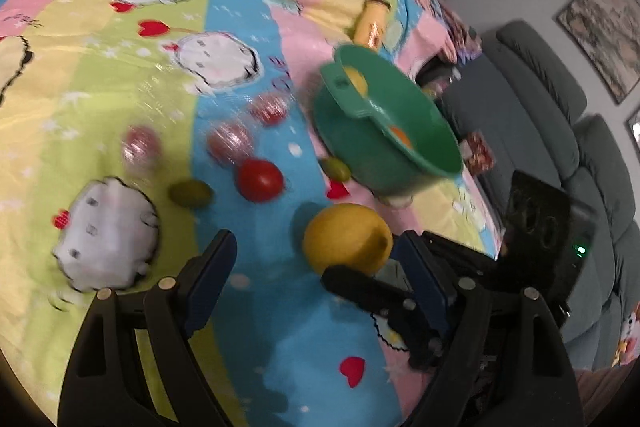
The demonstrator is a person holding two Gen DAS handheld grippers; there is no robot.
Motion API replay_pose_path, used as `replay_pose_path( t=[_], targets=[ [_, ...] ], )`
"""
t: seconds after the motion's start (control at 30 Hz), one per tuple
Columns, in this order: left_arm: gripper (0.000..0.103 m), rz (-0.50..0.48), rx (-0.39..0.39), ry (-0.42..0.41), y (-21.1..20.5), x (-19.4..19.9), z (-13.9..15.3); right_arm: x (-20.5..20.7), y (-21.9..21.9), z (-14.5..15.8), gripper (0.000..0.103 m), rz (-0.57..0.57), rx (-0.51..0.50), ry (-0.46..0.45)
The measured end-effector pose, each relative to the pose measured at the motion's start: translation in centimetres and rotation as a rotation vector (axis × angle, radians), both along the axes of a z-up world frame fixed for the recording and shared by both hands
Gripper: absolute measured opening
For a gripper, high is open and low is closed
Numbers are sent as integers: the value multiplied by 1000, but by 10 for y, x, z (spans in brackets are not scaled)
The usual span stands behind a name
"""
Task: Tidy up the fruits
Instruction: 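Close the right gripper around the large yellow grapefruit on the sheet, then carry the grapefruit over the green basin with the right gripper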
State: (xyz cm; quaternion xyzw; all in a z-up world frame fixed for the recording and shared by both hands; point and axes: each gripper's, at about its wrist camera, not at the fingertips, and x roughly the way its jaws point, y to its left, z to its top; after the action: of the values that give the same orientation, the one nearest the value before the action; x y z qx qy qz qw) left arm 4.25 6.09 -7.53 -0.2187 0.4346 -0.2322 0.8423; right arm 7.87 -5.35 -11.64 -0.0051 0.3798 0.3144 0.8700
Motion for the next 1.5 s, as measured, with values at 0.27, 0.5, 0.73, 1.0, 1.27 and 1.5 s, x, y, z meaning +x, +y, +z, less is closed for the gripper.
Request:
replay_pose_path(
  t=[0.27,0.5,0.73,1.0,1.27,1.5],
  targets=[
    [70,-57,50,25,-26,1,-7,-10,-10,-6,58,33,-16,10],
    [55,-108,73,28,-42,-1,-8,-12,-20,-10,58,40,35,50],
    [52,-114,153,14,-53,-2,-8,-13,-24,-13,59,43,49,53],
    [52,-93,171,7,-56,-4,-5,-14,-25,-13,58,29,73,53],
    [52,-94,192,-48,-63,-8,15,-20,-34,4,58,24,110,15],
    [52,-98,211,-127,-75,-10,42,-26,-46,28,58,4,142,-60]
  ],
)
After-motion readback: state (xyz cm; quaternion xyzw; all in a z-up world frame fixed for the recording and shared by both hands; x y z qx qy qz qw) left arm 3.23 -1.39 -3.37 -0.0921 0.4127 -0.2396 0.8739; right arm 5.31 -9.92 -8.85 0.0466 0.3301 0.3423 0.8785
